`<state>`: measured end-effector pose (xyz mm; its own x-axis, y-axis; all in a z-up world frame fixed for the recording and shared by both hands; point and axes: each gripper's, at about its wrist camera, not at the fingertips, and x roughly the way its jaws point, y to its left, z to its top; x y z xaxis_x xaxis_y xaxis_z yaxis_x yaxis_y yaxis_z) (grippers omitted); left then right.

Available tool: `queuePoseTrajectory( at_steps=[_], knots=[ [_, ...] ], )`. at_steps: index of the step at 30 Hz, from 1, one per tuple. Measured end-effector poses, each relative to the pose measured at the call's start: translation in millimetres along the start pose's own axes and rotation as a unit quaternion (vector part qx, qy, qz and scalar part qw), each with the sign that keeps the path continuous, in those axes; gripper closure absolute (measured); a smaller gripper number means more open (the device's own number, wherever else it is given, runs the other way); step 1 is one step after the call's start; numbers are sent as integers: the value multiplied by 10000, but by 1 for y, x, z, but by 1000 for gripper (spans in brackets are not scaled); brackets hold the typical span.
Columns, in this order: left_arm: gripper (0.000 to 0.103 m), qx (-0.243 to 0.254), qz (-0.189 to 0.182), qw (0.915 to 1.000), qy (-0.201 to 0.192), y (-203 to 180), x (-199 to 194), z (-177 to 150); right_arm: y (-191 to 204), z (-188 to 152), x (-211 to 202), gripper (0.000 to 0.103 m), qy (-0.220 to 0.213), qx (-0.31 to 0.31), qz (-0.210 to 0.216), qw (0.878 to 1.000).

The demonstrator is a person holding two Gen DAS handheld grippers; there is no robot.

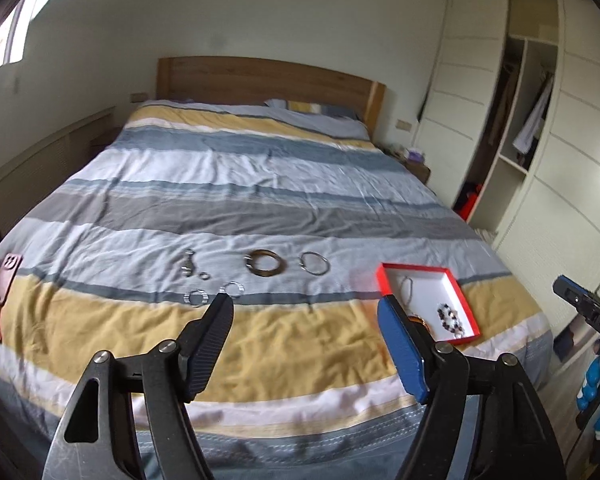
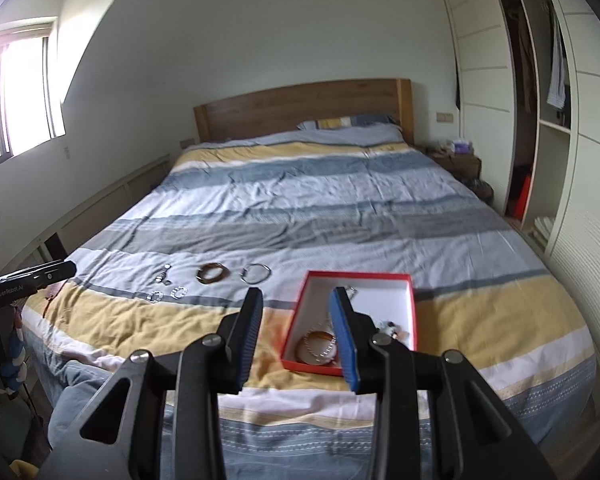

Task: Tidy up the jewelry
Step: 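Release both items into the box and withdraw both tools, then grasp the silver ring with the left tool while the right tool grasps the silver hinged bangle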

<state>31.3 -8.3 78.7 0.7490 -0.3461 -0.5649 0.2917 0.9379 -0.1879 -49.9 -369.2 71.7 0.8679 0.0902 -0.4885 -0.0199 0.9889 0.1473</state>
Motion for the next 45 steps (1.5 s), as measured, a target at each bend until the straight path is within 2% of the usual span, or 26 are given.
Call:
queuePoseTrajectory(
  at_steps=[4,9,13,18,23,30,38,45],
  knots=[
    [24,-301,243,9989,-277,45,-36,-1,13,6,-13,69,-126,-40,74,9999],
    [24,-672,532,9953,-446,90,-61,-6,26,11,-13,69,-134,-150,138,9997],
    [24,-902,893,9910,-419,123,-64,-16,36,11,0,69,-37,-233,223,9995],
    [24,-1028,1160,9875,-296,148,-53,-29,50,9,25,69,165,-311,312,9989],
    [30,-965,1281,9870,-104,157,-23,-35,58,4,62,69,442,-319,359,9979],
    [31,-984,1128,9884,261,161,38,-35,61,-5,130,69,878,-289,461,9947],
    [37,-806,907,9895,779,154,125,-27,67,-18,206,69,1384,-240,606,9882],
    [46,-645,698,9895,1091,155,192,-16,75,-24,267,69,1706,-231,771,9821]
  ],
)
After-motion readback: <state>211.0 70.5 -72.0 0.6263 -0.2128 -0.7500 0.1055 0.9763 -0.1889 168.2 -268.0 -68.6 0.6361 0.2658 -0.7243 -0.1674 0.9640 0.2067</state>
